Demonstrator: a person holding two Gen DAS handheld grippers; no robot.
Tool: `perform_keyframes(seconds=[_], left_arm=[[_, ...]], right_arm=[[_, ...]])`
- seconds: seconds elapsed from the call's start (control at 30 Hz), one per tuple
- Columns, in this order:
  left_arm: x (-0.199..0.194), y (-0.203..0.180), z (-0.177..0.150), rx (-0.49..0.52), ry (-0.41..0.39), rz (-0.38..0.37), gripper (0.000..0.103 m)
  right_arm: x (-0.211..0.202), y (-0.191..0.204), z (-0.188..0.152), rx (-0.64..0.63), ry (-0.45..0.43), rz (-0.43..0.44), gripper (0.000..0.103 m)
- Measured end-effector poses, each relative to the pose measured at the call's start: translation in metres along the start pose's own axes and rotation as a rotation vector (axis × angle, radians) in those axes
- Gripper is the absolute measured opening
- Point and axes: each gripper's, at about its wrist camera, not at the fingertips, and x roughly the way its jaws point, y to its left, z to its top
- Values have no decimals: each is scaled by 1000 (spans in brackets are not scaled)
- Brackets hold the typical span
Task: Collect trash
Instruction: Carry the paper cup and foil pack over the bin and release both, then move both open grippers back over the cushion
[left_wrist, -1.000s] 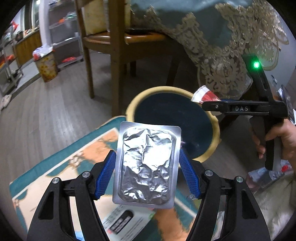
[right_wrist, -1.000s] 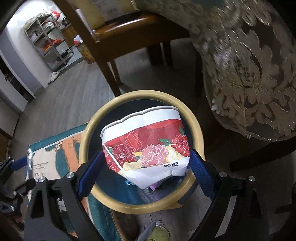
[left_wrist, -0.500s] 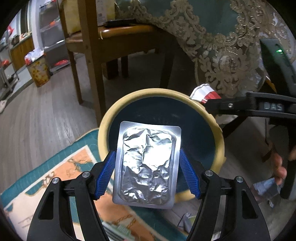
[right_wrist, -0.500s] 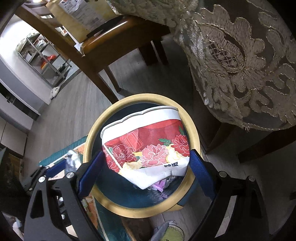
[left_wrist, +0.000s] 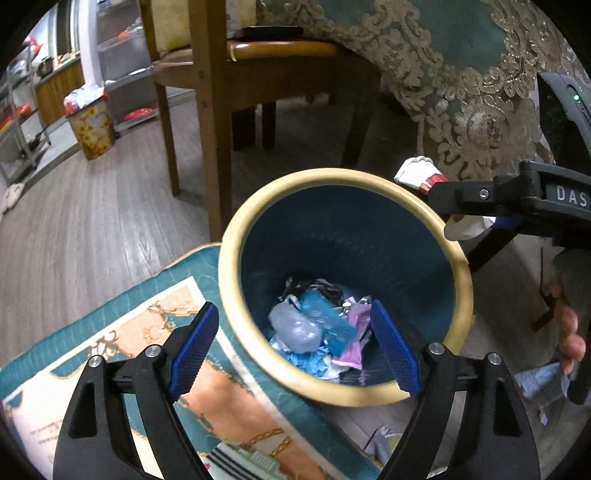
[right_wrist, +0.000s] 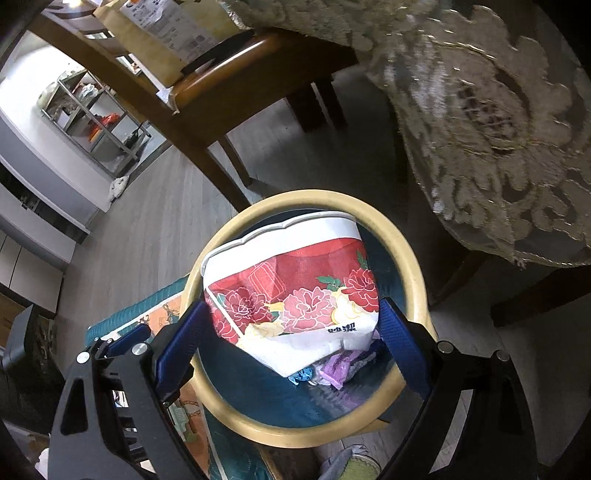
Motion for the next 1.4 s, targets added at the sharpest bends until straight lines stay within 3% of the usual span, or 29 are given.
perform_keyframes(seconds=[0.53,0.87,1.13,1.27,1.4], left_arm=[[-52,24,-22,29,-23,78,86],[-139,54,-49,16,-82,146,90],[-205,102,-92,-78,-93,226,91],[-237,131,-123,-174,-93,244,91],[-255,153,-147,-206,-99,301,92]], right_arm=[[-17,29,-5,-53,-31,7,97],[-53,77,-42,-84,-26,51,97],[-73,133,-86,-169,-22,108,97],[-69,161,-107,-237,12,121,97],[-63,184,-122,-307,29,119,97]])
